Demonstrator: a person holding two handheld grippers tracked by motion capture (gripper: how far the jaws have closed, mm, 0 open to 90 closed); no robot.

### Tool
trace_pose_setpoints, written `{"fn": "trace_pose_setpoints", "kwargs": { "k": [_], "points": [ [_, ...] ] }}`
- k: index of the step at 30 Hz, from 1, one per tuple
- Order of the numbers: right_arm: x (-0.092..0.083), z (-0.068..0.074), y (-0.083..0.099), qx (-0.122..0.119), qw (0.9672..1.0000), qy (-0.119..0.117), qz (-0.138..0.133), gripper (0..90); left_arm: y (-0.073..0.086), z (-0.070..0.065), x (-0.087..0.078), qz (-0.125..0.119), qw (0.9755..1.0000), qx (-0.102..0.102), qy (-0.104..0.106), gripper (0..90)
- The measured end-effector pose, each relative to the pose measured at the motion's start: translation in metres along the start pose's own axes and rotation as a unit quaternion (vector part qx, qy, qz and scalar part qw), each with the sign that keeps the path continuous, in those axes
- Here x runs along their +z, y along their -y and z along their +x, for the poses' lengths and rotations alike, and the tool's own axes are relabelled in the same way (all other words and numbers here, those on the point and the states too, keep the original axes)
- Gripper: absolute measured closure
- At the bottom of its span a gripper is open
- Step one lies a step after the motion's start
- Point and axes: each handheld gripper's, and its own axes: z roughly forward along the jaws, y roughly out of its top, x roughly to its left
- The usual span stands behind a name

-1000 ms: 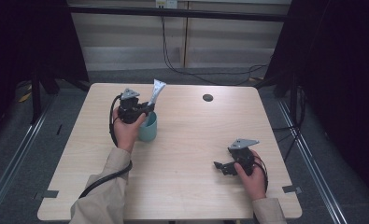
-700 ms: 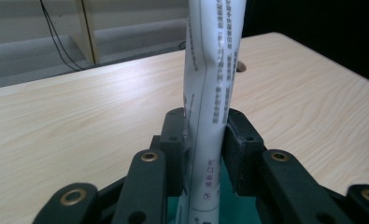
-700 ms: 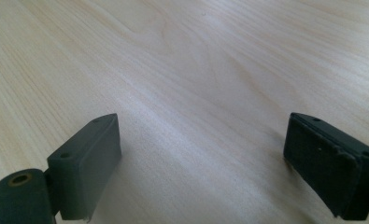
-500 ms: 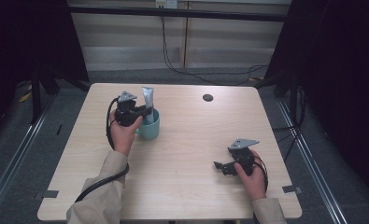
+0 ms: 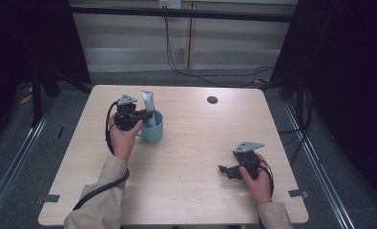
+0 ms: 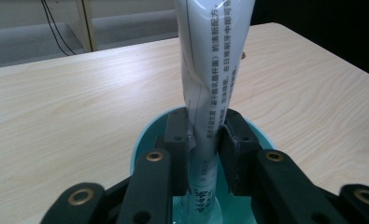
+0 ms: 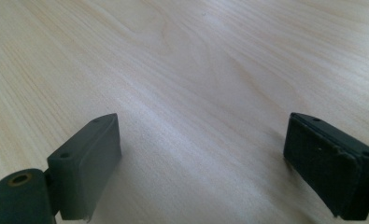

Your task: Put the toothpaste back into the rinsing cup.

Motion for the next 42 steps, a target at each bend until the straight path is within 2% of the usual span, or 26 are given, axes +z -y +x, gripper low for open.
{"fn": "trace_pose_setpoints", "kwargs": {
  "k": [10,21,32,38,42],
  "points": [
    [0.0,0.0,0.0,0.0,1.0,0.0,0.0,10.5,0.001,0.001,-0.003,0.003,1.0,0.008,0.0,73.9],
    [0.0,0.0,0.0,0.0,1.0,0.0,0.0,10.5,0.003,0.003,-0.007,0.005,0.9999,0.012,-0.011,71.9],
    [0.0,0.0,0.0,0.0,1.0,0.0,0.0,10.5,0.006,0.006,-0.011,0.006,0.9996,0.012,-0.024,66.4],
    [0.0,0.0,0.0,0.0,1.0,0.0,0.0,10.5,0.006,0.006,-0.013,0.007,0.9994,0.018,-0.03,64.8],
    [0.0,0.0,0.0,0.0,1.0,0.0,0.0,10.5,0.005,0.006,-0.014,0.007,0.9991,0.02,-0.037,60.1]
  ]
}}
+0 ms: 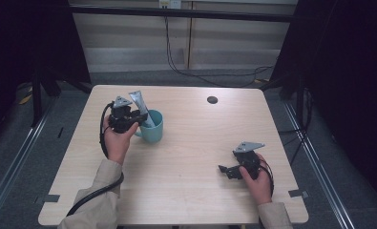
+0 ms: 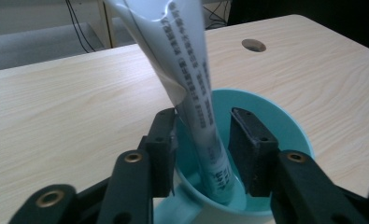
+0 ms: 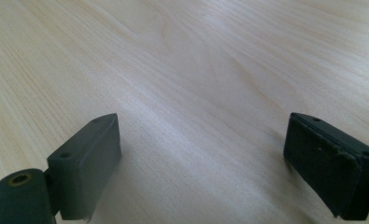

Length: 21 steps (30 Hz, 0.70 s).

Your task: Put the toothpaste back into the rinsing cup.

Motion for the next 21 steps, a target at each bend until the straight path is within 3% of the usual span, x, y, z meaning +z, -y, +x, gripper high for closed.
{"fn": "trace_pose_setpoints", "kwargs": {
  "k": [4,14,21],
  "points": [
    [0.0,0.0,0.0,0.0,1.0,0.0,0.0,10.5,0.0006,0.0012,-0.0006,0.005,0.9999,0.005,-0.007,54.7],
    [0.0,0.0,0.0,0.0,1.0,0.0,0.0,10.5,0.001,-0.0004,0.0005,0.014,0.9999,0.008,0.004,45.7],
    [-0.0001,0.0001,0.0,0.001,1.0,0.0,0.0,10.5,0.0015,0.0003,0.0015,0.019,0.9998,0.007,-0.001,39.5]
  ]
}}
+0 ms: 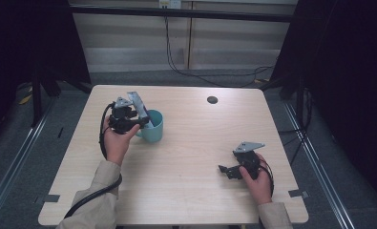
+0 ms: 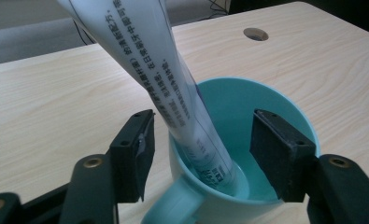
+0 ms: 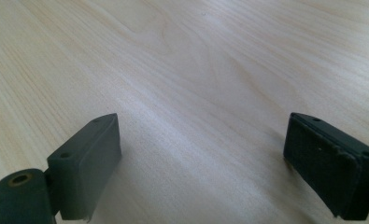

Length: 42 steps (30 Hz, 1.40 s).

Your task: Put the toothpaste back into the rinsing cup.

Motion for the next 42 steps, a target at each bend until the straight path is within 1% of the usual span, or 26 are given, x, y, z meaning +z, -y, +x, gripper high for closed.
{"fn": "trace_pose_setpoints", "kwargs": {
  "k": [4,9,11,12,15,18,21,24,26,28,30,32,38,42],
  "points": [
    [0.0,0.0,0.0,0.0,1.0,0.0,0.0,10.5,0.0,0.001,-0.001,0.0,1.0,-0.003,-0.003,34.9],
    [0.0,0.0,0.0,0.0,1.0,0.0,0.0,10.5,0.002,0.003,-0.004,0.001,1.0,-0.005,-0.004,32.5],
    [0.0,0.0,0.0,0.001,1.0,0.0,0.0,10.5,0.002,0.005,-0.005,0.0,1.0,-0.008,-0.006,31.8],
    [0.0,0.0,0.0,0.0,1.0,0.0,0.0,10.5,0.002,0.005,-0.005,-0.003,0.9999,-0.012,-0.005,31.2],
    [0.0,0.0,0.0,0.0,1.0,0.0,0.0,10.5,0.002,0.006,-0.007,0.002,0.9999,-0.01,-0.006,28.6],
    [0.0,0.0,0.0,0.0,1.0,0.0,0.0,10.5,0.003,0.006,-0.008,0.003,0.9999,-0.013,-0.005,27.0],
    [0.0,0.0,0.0,0.0,1.0,0.0,0.0,10.5,0.003,0.007,-0.009,0.008,0.9998,-0.014,-0.005,24.4],
    [0.0,0.0,0.0,0.0,1.0,0.0,0.0,10.5,0.004,0.008,-0.01,0.005,0.9997,-0.022,0.003,22.5],
    [0.0,0.0,0.0,-0.001,1.0,0.0,0.0,10.5,0.004,0.009,-0.011,0.01,0.9997,-0.022,0.009,19.5],
    [0.0,0.0,0.0,0.0,1.0,0.0,0.0,10.5,0.005,0.009,-0.012,0.013,0.9998,-0.015,0.009,18.3],
    [0.0,0.0,0.0,0.0,1.0,0.0,0.0,10.5,0.005,0.01,-0.012,0.014,0.9997,-0.018,0.011,15.4],
    [0.0,0.0,0.0,0.0,1.0,0.0,0.0,10.5,0.006,0.011,-0.014,0.013,0.9996,-0.022,0.013,15.3],
    [0.0,0.0,0.0,0.0,1.0,0.0,0.0,10.5,0.007,0.012,-0.018,0.01,0.9997,-0.015,0.017,15.1],
    [0.0,0.0,0.0,0.0,1.0,0.0,0.0,10.5,0.008,0.013,-0.022,0.011,0.9996,-0.011,0.025,15.0]
  ]
}}
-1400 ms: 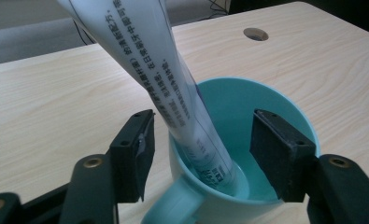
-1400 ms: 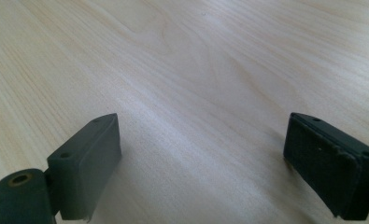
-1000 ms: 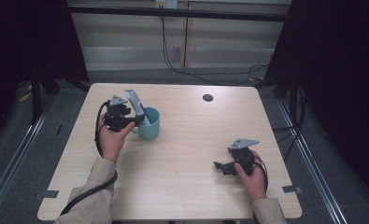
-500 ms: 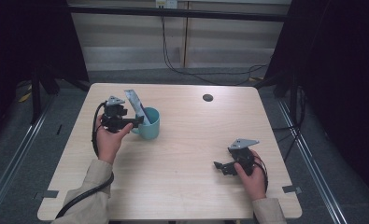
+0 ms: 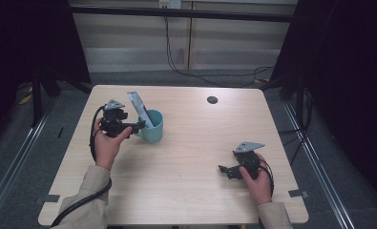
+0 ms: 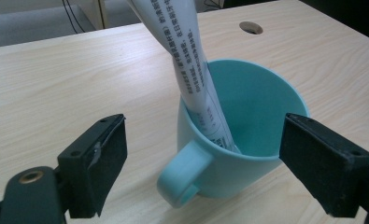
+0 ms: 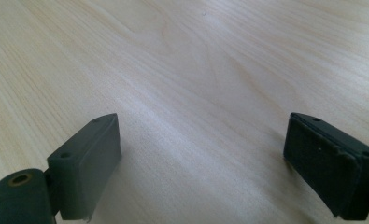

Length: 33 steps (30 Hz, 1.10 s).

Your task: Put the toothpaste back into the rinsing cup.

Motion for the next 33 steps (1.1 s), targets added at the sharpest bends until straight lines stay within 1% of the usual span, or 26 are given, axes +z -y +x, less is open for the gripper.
{"fn": "trace_pose_setpoints", "kwargs": {
  "k": [5,8,10,15,20,27,30,33],
  "points": [
    [0.0,0.0,0.0,0.0,1.0,0.0,0.0,10.5,0.001,0.002,-0.004,-0.002,1.0,-0.006,0.003,15.0],
    [0.0,0.0,0.0,0.0,1.0,0.0,0.0,10.5,0.002,0.001,-0.006,-0.003,1.0,-0.004,0.005,15.0],
    [0.0,0.0,0.0,0.0,1.0,0.0,0.0,10.5,0.003,0.002,-0.008,-0.002,1.0,0.0,0.008,15.0],
    [0.0,0.0,0.0,0.0,1.0,0.0,0.0,10.5,0.004,0.001,-0.009,0.004,1.0,0.001,0.009,15.1],
    [0.0,0.0,0.0,0.0,1.0,0.0,0.0,10.5,0.008,0.001,-0.011,0.003,0.9999,0.003,0.014,15.1],
    [0.0,0.0,0.0,0.0,1.0,0.0,0.0,10.5,0.014,0.001,-0.014,0.004,0.9999,0.006,0.014,15.1],
    [0.0,0.0,0.0,0.0,1.0,0.0,0.0,10.5,0.017,0.001,-0.015,0.003,0.9999,0.003,0.015,15.1],
    [0.0,0.0,0.0,0.0,1.0,0.0,0.0,10.5,0.021,0.001,-0.016,0.007,0.9998,0.006,0.016,15.2]
  ]
}}
